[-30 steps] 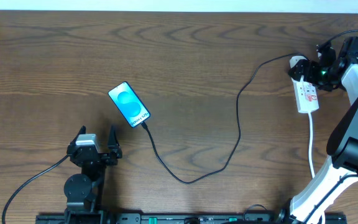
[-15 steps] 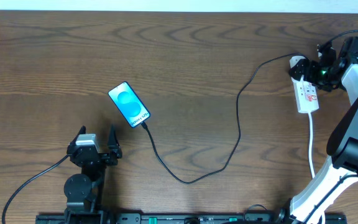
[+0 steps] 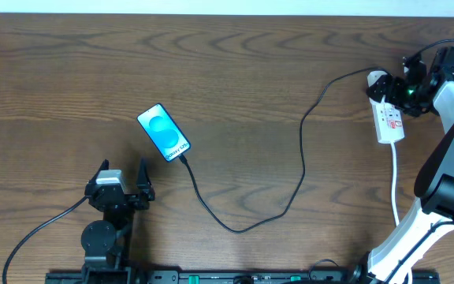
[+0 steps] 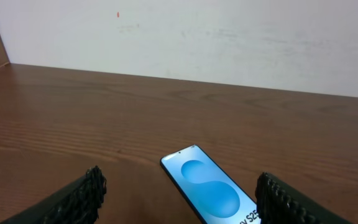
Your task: Plug charger to phone and switch on socket
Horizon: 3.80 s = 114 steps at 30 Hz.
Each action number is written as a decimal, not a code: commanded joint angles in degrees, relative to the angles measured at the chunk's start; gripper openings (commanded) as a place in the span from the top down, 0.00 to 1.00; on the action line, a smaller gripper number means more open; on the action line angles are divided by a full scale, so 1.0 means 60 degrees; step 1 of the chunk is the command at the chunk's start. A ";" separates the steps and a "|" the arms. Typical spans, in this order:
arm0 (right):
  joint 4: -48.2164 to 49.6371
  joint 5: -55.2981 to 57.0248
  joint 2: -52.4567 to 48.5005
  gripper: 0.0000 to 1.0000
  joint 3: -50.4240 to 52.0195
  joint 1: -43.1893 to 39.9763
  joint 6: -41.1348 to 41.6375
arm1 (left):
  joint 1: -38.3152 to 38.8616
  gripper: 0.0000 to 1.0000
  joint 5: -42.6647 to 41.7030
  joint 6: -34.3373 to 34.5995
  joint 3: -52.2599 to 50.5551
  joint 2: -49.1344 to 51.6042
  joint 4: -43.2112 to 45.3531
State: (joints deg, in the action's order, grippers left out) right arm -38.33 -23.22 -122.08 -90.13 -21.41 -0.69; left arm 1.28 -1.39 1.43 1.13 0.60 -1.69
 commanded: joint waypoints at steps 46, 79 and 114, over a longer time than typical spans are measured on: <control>-0.3690 0.1596 0.4441 0.01 -0.1636 0.0393 -0.0903 | -0.0040 0.21 0.0095 -0.0058 -0.0149 -0.0062 -0.0401; 0.2648 0.0222 1.0692 0.03 0.7675 0.1421 -0.0495 | -0.0040 0.21 0.0095 -0.0058 -0.0149 -0.0062 -0.0397; 0.0889 -0.0178 1.3293 0.01 0.9872 0.1461 0.0466 | -0.0040 0.21 0.0095 -0.0058 -0.0149 -0.0062 -0.0397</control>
State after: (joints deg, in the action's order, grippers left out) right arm -32.75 -27.31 -42.61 -30.98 -13.04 1.91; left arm 1.28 -1.39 1.45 1.13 0.60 -1.69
